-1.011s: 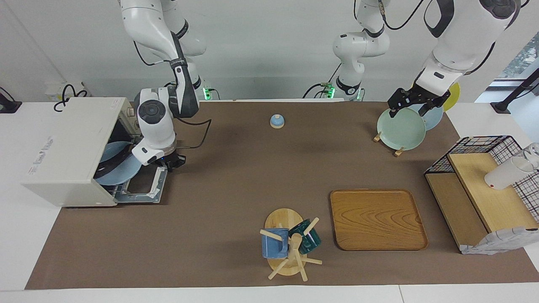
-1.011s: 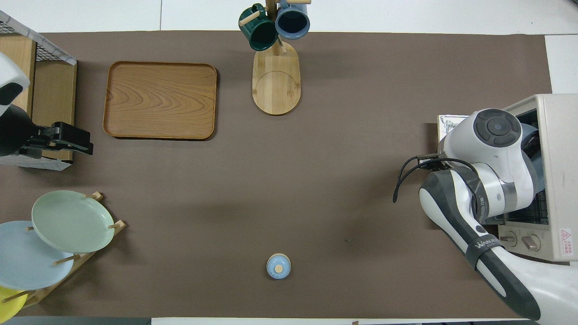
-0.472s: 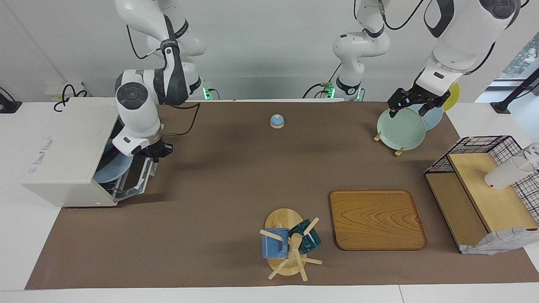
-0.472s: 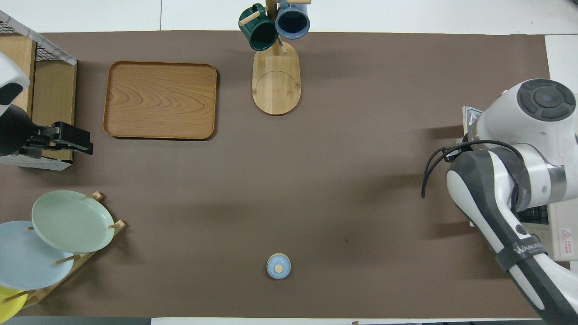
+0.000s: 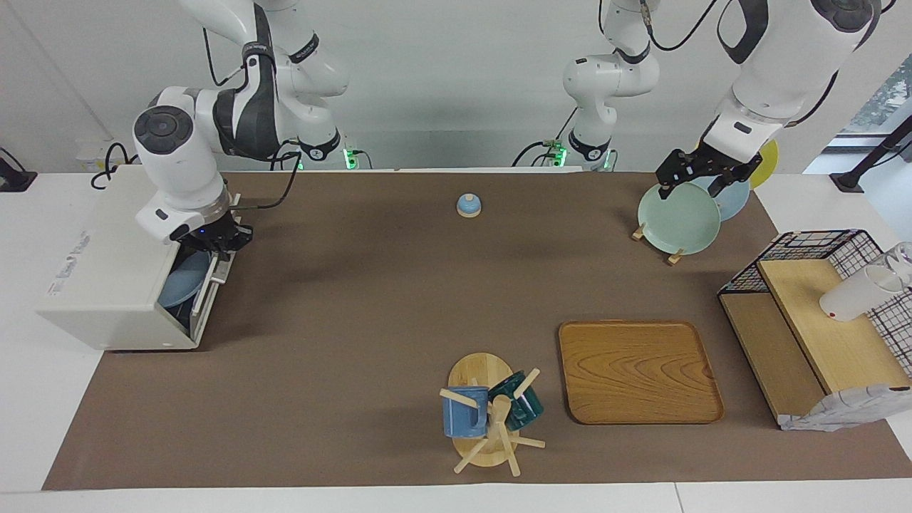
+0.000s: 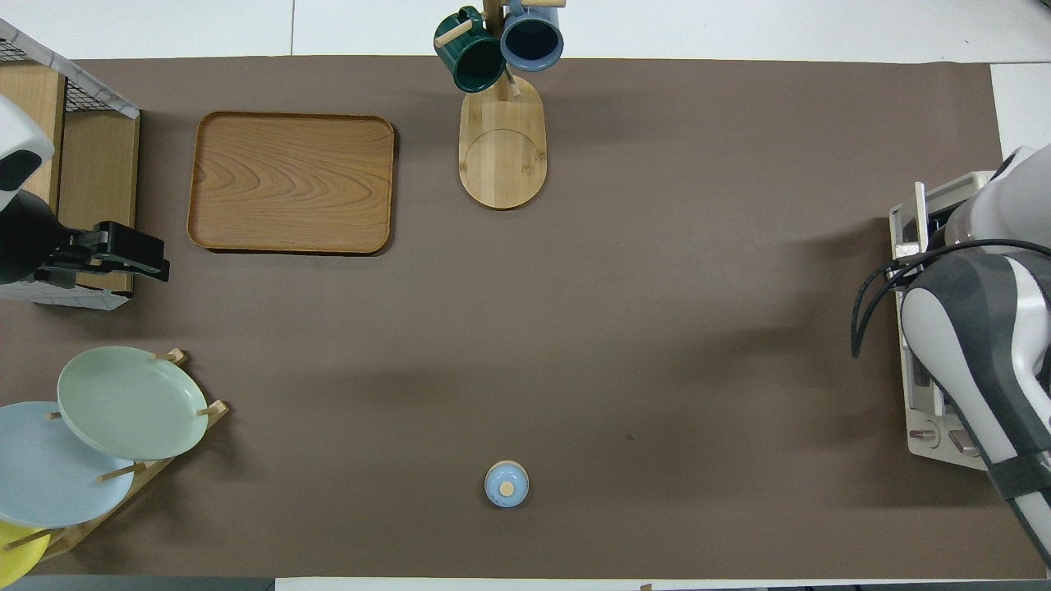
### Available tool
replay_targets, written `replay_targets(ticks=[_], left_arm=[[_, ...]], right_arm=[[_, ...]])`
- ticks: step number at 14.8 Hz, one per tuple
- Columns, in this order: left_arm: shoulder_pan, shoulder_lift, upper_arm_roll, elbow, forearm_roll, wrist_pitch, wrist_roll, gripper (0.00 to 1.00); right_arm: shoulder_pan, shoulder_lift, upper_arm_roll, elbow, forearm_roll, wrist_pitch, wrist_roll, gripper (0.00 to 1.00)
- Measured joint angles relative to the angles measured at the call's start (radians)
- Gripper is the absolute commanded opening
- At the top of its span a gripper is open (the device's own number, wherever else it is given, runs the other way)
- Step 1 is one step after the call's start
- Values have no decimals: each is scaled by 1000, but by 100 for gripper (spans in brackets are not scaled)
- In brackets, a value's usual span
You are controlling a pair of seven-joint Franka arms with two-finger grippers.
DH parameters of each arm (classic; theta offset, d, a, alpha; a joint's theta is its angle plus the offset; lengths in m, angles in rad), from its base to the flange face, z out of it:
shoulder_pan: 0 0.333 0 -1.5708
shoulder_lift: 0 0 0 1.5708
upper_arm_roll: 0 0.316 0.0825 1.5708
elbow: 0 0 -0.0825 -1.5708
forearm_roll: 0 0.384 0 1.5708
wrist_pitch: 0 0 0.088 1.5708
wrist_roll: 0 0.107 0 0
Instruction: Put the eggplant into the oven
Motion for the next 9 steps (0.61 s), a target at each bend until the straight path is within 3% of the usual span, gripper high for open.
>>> replay_targets(ticks=[4,9], left_arm=[[0,0,0,0,0,0,0,100],[0,0,0,0,0,0,0,100]], right_arm=[[-39,-6,-3,20,-6,-19,-42,0],[-47,-11,-6,107,26,-206,-68,0]])
